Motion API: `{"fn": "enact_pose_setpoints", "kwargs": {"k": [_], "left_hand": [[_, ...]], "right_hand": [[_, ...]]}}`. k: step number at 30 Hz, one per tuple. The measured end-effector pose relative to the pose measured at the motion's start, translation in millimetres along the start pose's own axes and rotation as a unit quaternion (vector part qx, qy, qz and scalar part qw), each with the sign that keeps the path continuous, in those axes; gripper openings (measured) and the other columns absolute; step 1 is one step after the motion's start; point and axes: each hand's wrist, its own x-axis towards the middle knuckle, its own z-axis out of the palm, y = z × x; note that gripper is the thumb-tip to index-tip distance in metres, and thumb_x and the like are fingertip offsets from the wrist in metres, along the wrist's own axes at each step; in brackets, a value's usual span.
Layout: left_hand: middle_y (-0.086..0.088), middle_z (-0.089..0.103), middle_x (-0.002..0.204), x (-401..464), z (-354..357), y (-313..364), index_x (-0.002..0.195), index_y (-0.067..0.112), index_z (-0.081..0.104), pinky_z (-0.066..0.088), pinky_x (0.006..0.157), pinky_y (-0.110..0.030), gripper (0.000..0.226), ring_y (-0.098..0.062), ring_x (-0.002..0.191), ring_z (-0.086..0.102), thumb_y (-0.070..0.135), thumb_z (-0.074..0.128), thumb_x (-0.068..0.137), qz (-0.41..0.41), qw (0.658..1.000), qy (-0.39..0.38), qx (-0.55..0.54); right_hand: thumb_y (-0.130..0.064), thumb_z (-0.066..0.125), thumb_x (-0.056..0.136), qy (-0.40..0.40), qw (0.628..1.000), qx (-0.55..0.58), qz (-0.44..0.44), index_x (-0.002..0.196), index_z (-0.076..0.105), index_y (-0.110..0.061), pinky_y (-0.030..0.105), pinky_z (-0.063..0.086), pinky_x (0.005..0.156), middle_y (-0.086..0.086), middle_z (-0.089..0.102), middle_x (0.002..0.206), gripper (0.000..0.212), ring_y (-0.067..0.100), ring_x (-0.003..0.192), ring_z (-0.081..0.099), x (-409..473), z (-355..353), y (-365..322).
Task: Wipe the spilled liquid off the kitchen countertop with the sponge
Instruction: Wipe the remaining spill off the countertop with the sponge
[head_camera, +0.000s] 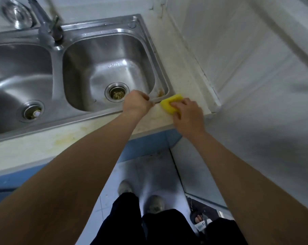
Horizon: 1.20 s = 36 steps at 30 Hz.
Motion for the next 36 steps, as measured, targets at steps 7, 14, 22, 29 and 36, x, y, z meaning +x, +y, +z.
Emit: {"fn": "enact_pose_setpoints", "kwargs": {"k": [7, 14, 22, 29, 36], "left_hand": [[-0.003, 0.069, 0.112, 1.8, -4.2, -5.0, 0.108, 0.011, 0.072, 0.042, 0.081, -0.015, 0.027, -0.014, 0.106, 0.062, 0.018, 0.071, 0.082, -0.004, 1.0, 0.004, -0.024], [-0.004, 0.069, 0.111, 5.1, -13.7, -10.7, 0.108, 0.008, 0.071, 0.039, 0.083, -0.011, 0.029, -0.014, 0.107, 0.06, 0.017, 0.074, 0.081, -0.019, 0.997, -0.028, -0.074], [-0.007, 0.069, 0.11, 5.6, -13.7, -14.0, 0.107, 0.006, 0.071, 0.041, 0.087, -0.014, 0.028, -0.015, 0.105, 0.061, 0.013, 0.074, 0.08, -0.015, 0.995, -0.034, -0.096], [-0.009, 0.07, 0.108, 3.7, -13.4, -16.6, 0.105, 0.003, 0.072, 0.043, 0.084, -0.013, 0.027, -0.017, 0.102, 0.063, 0.009, 0.074, 0.079, 0.006, 0.995, -0.018, -0.102], [-0.01, 0.066, 0.118, -15.7, -31.6, -36.9, 0.113, 0.002, 0.068, 0.04, 0.094, -0.017, 0.034, -0.02, 0.112, 0.059, 0.013, 0.072, 0.082, 0.004, 0.996, 0.048, -0.077]], "right_hand": [[-0.004, 0.056, 0.079, -0.011, 0.996, 0.084, -0.029, 0.105, 0.065, -0.001, 0.036, 0.042, 0.077, 0.02, 0.055, 0.109, 0.028, 0.037, 0.093, 0.05, -10.5, 16.0, -35.7], [-0.01, 0.047, 0.08, 0.071, 0.992, 0.019, 0.104, 0.101, 0.063, 0.0, 0.038, 0.04, 0.075, 0.021, 0.055, 0.109, 0.028, 0.037, 0.097, 0.05, 5.4, 4.1, -13.0], [-0.01, 0.05, 0.083, 0.052, 0.993, 0.006, 0.109, 0.105, 0.062, -0.005, 0.036, 0.039, 0.077, 0.018, 0.056, 0.111, 0.026, 0.034, 0.1, 0.049, 16.4, -1.6, -4.3], [-0.015, 0.052, 0.075, -0.026, 0.997, 0.04, -0.062, 0.1, 0.066, -0.006, 0.038, 0.042, 0.071, 0.018, 0.059, 0.101, 0.029, 0.036, 0.086, 0.053, 0.3, 10.6, -23.1], [-0.02, 0.041, 0.072, 0.008, 0.997, 0.06, -0.047, 0.09, 0.065, -0.004, 0.034, 0.038, 0.067, 0.018, 0.059, 0.097, 0.034, 0.034, 0.079, 0.053, -24.0, 36.9, -76.0]]}}
